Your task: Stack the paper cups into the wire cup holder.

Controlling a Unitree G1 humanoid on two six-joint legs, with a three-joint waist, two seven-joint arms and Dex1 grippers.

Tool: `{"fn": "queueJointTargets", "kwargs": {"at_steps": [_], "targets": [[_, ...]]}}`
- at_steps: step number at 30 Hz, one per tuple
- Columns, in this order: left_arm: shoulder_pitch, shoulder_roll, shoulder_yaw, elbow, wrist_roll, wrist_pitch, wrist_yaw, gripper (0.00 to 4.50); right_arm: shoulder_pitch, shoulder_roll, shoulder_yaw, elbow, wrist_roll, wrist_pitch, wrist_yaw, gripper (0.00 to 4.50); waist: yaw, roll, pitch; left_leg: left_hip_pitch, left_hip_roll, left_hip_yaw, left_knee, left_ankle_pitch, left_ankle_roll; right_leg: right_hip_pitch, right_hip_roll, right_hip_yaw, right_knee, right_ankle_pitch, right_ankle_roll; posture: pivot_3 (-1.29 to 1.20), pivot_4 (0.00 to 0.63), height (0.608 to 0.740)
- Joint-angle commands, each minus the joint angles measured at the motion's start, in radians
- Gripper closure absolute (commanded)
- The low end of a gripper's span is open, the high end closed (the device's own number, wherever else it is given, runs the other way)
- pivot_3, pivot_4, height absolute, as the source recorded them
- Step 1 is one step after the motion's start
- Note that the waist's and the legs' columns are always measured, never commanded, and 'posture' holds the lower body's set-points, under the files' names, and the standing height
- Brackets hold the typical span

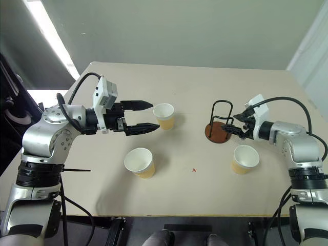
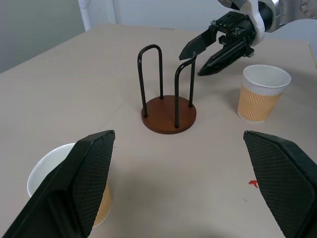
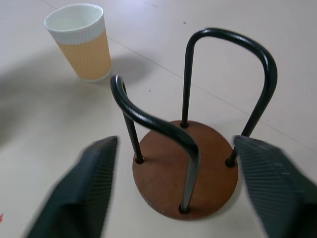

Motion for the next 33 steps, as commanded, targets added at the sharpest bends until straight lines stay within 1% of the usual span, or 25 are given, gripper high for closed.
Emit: {"fn": "queueJointTargets", "kwargs": {"at_steps": [1,7,8,15,20,27,33], "targets": [[-0.008,0.005,0.016,-0.03,-0.003,-0.014,0.003,0.0,-0.026,0.002,-0.018,-0.015,-0.003,-0.015,0.006,2.03,0.0,0.0,0.0,0.0,0.0,0.0,0.0,0.0,0.0,0.0,0.0,0.0,0.0,0.0,0.0,0.0,0.15,0.74],[0.001,0.015,0.01,-0.039,-0.013,0.005,-0.017,0.0,-0.019,0.005,-0.034,-0.075,0.026,0.01,0.01,4.25,0.0,0.0,0.0,0.0,0.0,0.0,0.0,0.0,0.0,0.0,0.0,0.0,0.0,0.0,0.0,0.0,0.15,0.74],[-0.004,0.011,0.001,-0.044,-0.015,0.01,-0.022,0.0,-0.023,0.004,-0.038,-0.095,0.037,0.02,0.015,4.48,0.0,0.0,0.0,0.0,0.0,0.0,0.0,0.0,0.0,0.0,0.0,0.0,0.0,0.0,0.0,0.0,0.15,0.74],[-0.034,0.008,-0.033,-0.051,-0.017,0.026,-0.052,0.0,-0.029,-0.008,-0.027,-0.2,0.058,0.047,0.04,4.48,0.0,0.0,0.0,-0.001,0.0,0.0,0.0,0.0,0.0,-0.001,0.0,0.0,0.0,0.0,0.0,0.0,0.15,0.74],[-0.026,0.038,-0.032,-0.075,-0.034,0.066,-0.09,0.0,0.021,-0.06,0.007,-0.381,0.051,0.053,0.072,4.48,0.0,0.0,0.0,-0.003,0.0,0.0,0.0,0.0,0.0,-0.002,0.0,0.0,0.0,0.0,0.0,0.0,0.15,0.74],[0.019,0.136,-0.037,-0.133,-0.078,0.127,-0.2,0.0,0.068,-0.132,0.011,-0.62,0.109,0.112,0.105,4.48,-0.001,0.0,0.0,-0.006,0.0,0.0,0.0,0.0,0.0,-0.003,0.0,0.0,-0.001,0.001,0.002,0.0,0.15,0.74],[0.062,0.212,-0.052,-0.189,-0.115,0.157,-0.293,0.0,0.098,-0.156,0.011,-0.74,0.169,0.163,0.107,4.48,-0.002,0.0,0.0,-0.006,0.0,0.0,0.004,0.0,0.0,-0.004,0.0,0.0,-0.002,0.001,0.002,0.0,0.15,0.74]]}}
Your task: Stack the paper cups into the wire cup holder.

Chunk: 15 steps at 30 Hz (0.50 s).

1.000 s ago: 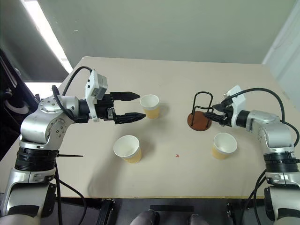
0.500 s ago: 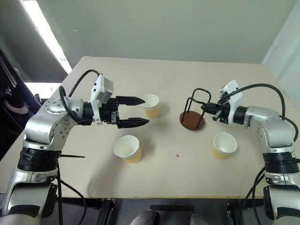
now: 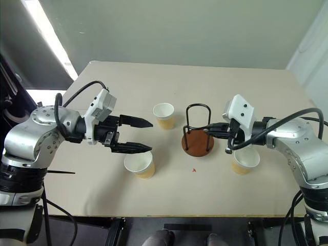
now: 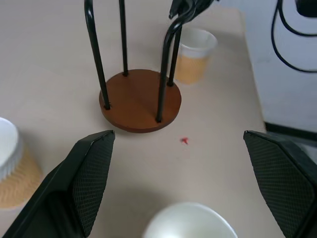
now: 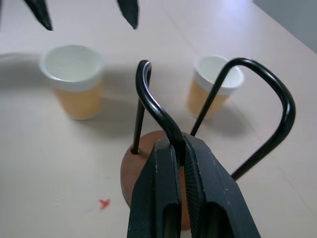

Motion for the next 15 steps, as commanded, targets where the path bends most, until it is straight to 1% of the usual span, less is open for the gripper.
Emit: {"fn": "queueJointTargets", "kwargs": {"at_steps": [1,5,9,15], "targets": [[0.027,0.043,0.0,-0.078,-0.043,0.026,-0.056,0.0,0.013,-0.016,-0.025,-0.095,0.062,0.033,0.001,4.48,-0.001,0.0,0.0,0.0,0.0,0.0,0.0,0.0,0.0,0.0,0.0,0.0,0.0,0.0,0.0,0.0,0.15,0.74],[0.037,0.041,-0.013,-0.108,-0.048,0.029,-0.055,0.0,0.05,-0.014,-0.014,-0.129,0.089,0.05,-0.007,4.48,0.0,0.0,0.0,0.0,0.0,0.0,0.002,0.0,0.0,0.0,0.0,0.0,0.001,0.0,0.0,0.0,0.15,0.74],[0.035,0.028,-0.018,-0.124,-0.056,0.041,-0.036,0.0,0.087,-0.017,0.014,-0.134,0.075,0.032,-0.006,4.48,-0.001,0.0,0.0,0.0,0.0,0.0,0.003,0.0,0.001,0.0,0.0,0.0,0.001,0.0,0.001,0.0,0.15,0.74],[0.014,0.015,-0.02,-0.111,-0.041,0.035,-0.019,0.0,0.092,-0.008,0.063,-0.1,0.026,-0.01,-0.013,4.48,-0.004,0.0,0.0,0.0,0.001,0.0,0.003,0.0,0.001,0.0,0.0,0.0,0.001,0.0,0.001,0.0,0.15,0.74]]}}
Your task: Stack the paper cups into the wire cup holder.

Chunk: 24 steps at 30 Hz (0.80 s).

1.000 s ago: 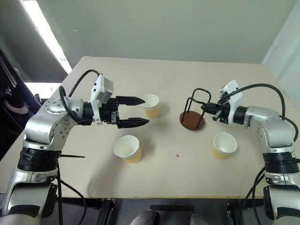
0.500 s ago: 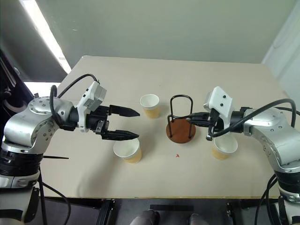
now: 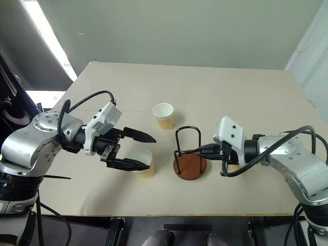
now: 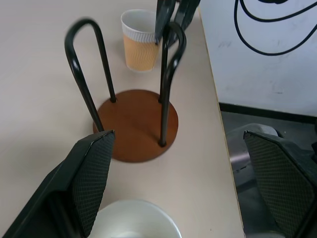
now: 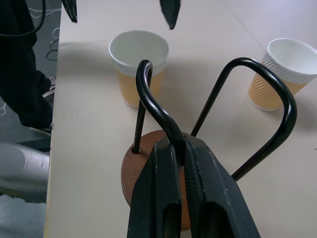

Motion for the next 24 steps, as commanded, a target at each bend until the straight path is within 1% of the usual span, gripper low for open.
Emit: {"fn": "queueJointTargets", "kwargs": {"at_steps": [1,5,9,12,13,15,16,18,20,24], "targets": [[-0.036,-0.002,0.01,-0.006,-0.004,-0.003,0.013,0.0,-0.008,-0.005,0.016,-0.002,-0.034,-0.045,-0.005,4.48,0.0,0.0,0.0,0.0,0.0,0.0,0.0,0.0,0.0,0.0,0.0,0.0,0.0,0.0,0.0,0.0,0.15,0.74],[-0.036,0.001,0.013,-0.004,-0.004,-0.003,0.018,0.0,0.006,-0.017,0.054,0.01,-0.078,-0.08,0.006,4.48,0.0,0.0,0.0,0.0,0.0,0.0,0.0,0.0,0.001,0.0,0.0,0.0,0.0,0.0,0.0,0.0,0.15,0.74],[-0.035,0.0,0.013,0.003,0.001,-0.01,0.023,0.0,0.022,-0.026,0.08,0.024,-0.109,-0.107,0.018,3.46,0.0,0.0,0.0,0.0,0.0,0.0,0.0,0.0,0.001,0.0,0.0,0.0,0.0,0.0,0.0,0.0,0.15,0.74],[-0.039,-0.004,0.016,0.016,0.005,-0.018,0.031,0.0,0.031,-0.031,0.087,0.03,-0.125,-0.12,0.022,2.31,0.0,0.0,0.0,0.0,0.0,0.0,0.0,0.0,0.001,0.0,0.0,0.0,0.0,0.0,0.0,0.0,0.15,0.74],[-0.04,-0.005,0.018,0.018,0.004,-0.018,0.033,0.0,0.035,-0.034,0.088,0.031,-0.131,-0.124,0.022,2.01,0.0,0.0,0.0,0.0,0.0,0.0,0.0,0.0,0.001,0.0,0.0,0.0,0.0,0.0,0.0,0.0,0.15,0.74],[-0.033,-0.004,0.018,0.013,0.001,-0.018,0.034,0.0,0.044,-0.039,0.084,0.027,-0.134,-0.128,0.023,1.23,0.0,0.0,0.0,0.0,0.0,0.0,0.0,0.0,0.001,0.0,0.0,0.0,0.0,0.0,0.0,0.0,0.15,0.74],[-0.028,-0.004,0.018,0.008,0.0,-0.018,0.035,0.0,0.048,-0.04,0.077,0.022,-0.127,-0.124,0.025,0.92,0.0,0.0,0.0,0.0,0.0,0.0,0.001,-0.001,0.001,0.0,0.0,0.0,0.0,0.0,0.0,0.0,0.15,0.74],[-0.02,-0.003,0.019,0.002,-0.002,-0.02,0.037,0.0,0.054,-0.044,0.051,0.007,-0.099,-0.103,0.03,0.92,0.0,0.0,0.0,-0.001,0.0,0.0,0.001,-0.001,0.001,0.0,0.0,0.0,0.0,0.0,0.0,0.0,0.15,0.74],[-0.007,0.008,0.038,-0.016,-0.011,-0.022,0.036,0.0,0.063,-0.064,-0.007,-0.021,-0.045,-0.068,0.041,0.92,0.001,0.0,0.0,-0.001,0.0,0.0,0.001,-0.001,0.001,0.0,0.0,0.0,0.0,0.0,0.0,0.0,0.15,0.74],[0.039,0.053,0.073,-0.065,-0.01,-0.053,0.021,0.0,0.053,-0.089,-0.101,-0.047,0.051,-0.008,0.039,0.92,0.0,-0.001,0.0,-0.001,0.0,0.0,0.001,-0.001,0.001,0.0,0.0,0.0,-0.001,0.0,0.0,0.0,0.15,0.74]]}}
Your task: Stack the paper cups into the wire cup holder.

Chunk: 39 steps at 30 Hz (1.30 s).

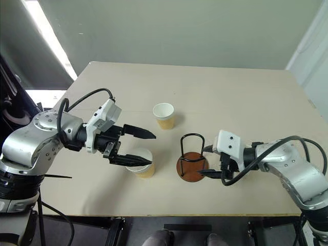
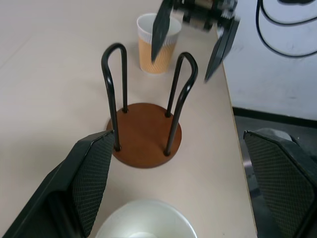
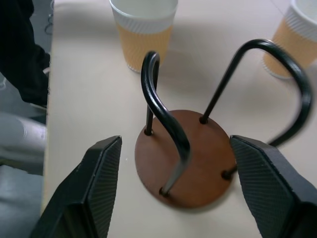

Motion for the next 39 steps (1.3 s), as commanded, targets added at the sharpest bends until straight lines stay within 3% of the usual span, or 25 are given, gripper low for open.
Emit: {"fn": "queueJointTargets", "kwargs": {"at_steps": [1,10,19,27,39], "targets": [[0.023,0.043,0.064,-0.063,-0.014,-0.032,-0.01,0.0,-0.028,-0.017,-0.109,-0.046,0.096,0.049,-0.001,0.92,-0.001,0.0,0.0,0.0,0.0,0.0,0.0,0.0,0.0,0.0,0.0,0.0,0.0,0.0,0.0,0.0,0.15,0.74],[0.045,0.112,0.133,-0.152,0.015,-0.088,0.051,0.0,-0.166,-0.026,-0.173,-0.006,0.259,0.156,-0.007,0.92,-0.006,0.0,0.0,0.001,0.0,0.0,0.0,0.0,0.0,0.0,0.0,0.0,0.0,0.0,0.0,0.0,0.15,0.74],[0.109,0.206,0.205,-0.279,-0.033,-0.011,0.098,0.0,-0.245,-0.071,-0.177,0.026,0.409,0.229,0.048,0.92,-0.012,0.0,0.0,0.0,0.0,0.0,0.0,0.0,0.0,-0.001,0.0,0.0,0.0,0.0,0.0,0.0,0.15,0.74],[0.243,0.279,0.193,-0.325,0.077,-0.097,0.124,0.0,-0.327,-0.087,-0.134,0.077,0.378,0.159,0.124,0.92,-0.015,0.0,0.0,0.0,0.0,0.0,0.0,0.0,0.0,-0.001,0.0,0.0,0.001,0.0,-0.001,0.0,0.15,0.74],[0.237,0.32,0.083,-0.322,0.216,-0.201,0.116,0.0,-0.374,-0.13,-0.105,0.151,0.304,0.122,0.187,0.92,-0.015,0.0,0.0,-0.003,0.0,0.0,0.0,-0.002,-0.001,-0.005,0.0,0.0,0.002,-0.001,-0.002,0.0,0.15,0.74]]}}
